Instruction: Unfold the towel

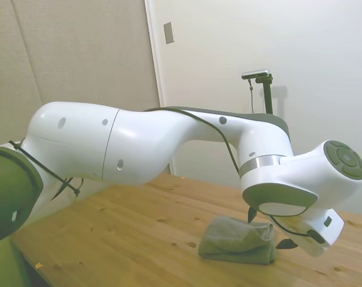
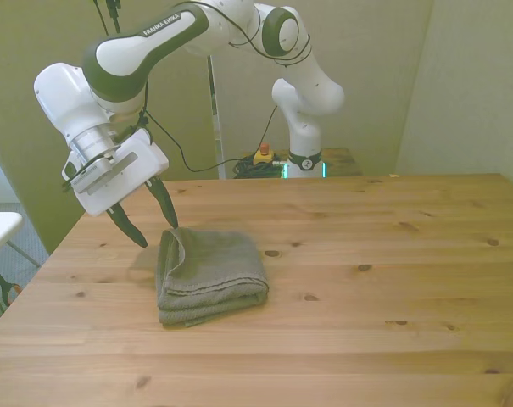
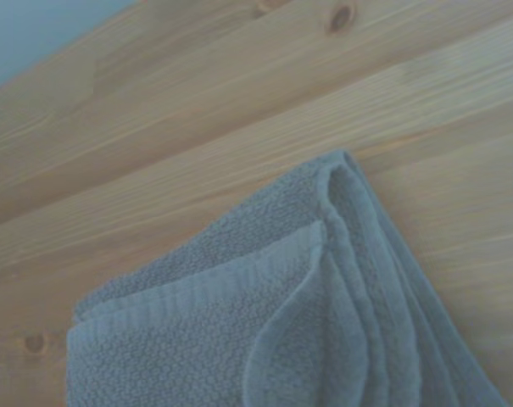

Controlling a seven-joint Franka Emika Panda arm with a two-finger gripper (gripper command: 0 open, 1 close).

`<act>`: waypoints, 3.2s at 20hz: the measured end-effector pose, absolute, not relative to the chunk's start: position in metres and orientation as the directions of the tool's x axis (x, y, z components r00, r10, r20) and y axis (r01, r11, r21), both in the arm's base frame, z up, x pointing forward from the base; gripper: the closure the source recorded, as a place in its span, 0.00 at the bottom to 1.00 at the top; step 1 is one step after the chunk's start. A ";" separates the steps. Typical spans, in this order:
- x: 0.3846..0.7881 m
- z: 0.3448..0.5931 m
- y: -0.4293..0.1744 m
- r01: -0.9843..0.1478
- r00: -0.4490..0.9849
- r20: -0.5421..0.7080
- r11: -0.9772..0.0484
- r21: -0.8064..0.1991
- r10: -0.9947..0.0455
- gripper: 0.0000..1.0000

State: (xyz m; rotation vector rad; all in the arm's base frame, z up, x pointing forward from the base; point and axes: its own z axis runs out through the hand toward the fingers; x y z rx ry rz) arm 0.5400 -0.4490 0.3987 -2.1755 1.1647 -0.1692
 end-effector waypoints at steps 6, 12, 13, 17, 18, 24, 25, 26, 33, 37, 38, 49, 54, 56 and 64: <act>0.546 0.380 -0.435 -0.697 0.601 -0.226 -0.365 -0.618 -0.767 0.00; 0.559 0.366 -0.421 -0.693 0.614 -0.246 -0.363 -0.623 -0.750 1.00; 0.562 0.366 -0.417 -0.691 0.618 -0.245 -0.367 -0.623 -0.747 1.00; 0.570 0.365 -0.407 -0.684 0.631 -0.247 -0.378 -0.624 -0.736 1.00; 0.571 0.364 -0.405 -0.684 0.632 -0.247 -0.379 -0.623 -0.734 1.00; 0.571 0.358 -0.404 -0.687 0.629 -0.259 -0.369 -0.625 -0.733 1.00; 0.571 0.357 -0.404 -0.688 0.629 -0.261 -0.368 -0.625 -0.733 1.00; 0.571 0.356 -0.404 -0.689 0.628 -0.262 -0.367 -0.626 -0.733 1.00; 0.571 0.354 -0.404 -0.690 0.627 -0.265 -0.363 -0.626 -0.733 1.00; 0.571 0.354 -0.404 -0.689 0.626 -0.266 -0.361 -0.628 -0.733 1.00; 0.571 0.354 -0.404 -0.689 0.625 -0.266 -0.360 -0.628 -0.734 1.00; 0.572 0.375 -0.393 -0.671 0.641 -0.247 -0.374 -0.640 -0.727 1.00; 0.568 0.422 -0.349 -0.624 0.687 -0.210 -0.417 -0.661 -0.695 1.00; 0.566 0.431 -0.330 -0.611 0.702 -0.205 -0.431 -0.664 -0.682 1.00; 0.562 0.438 -0.255 -0.566 0.753 -0.146 -0.517 -0.643 -0.642 1.00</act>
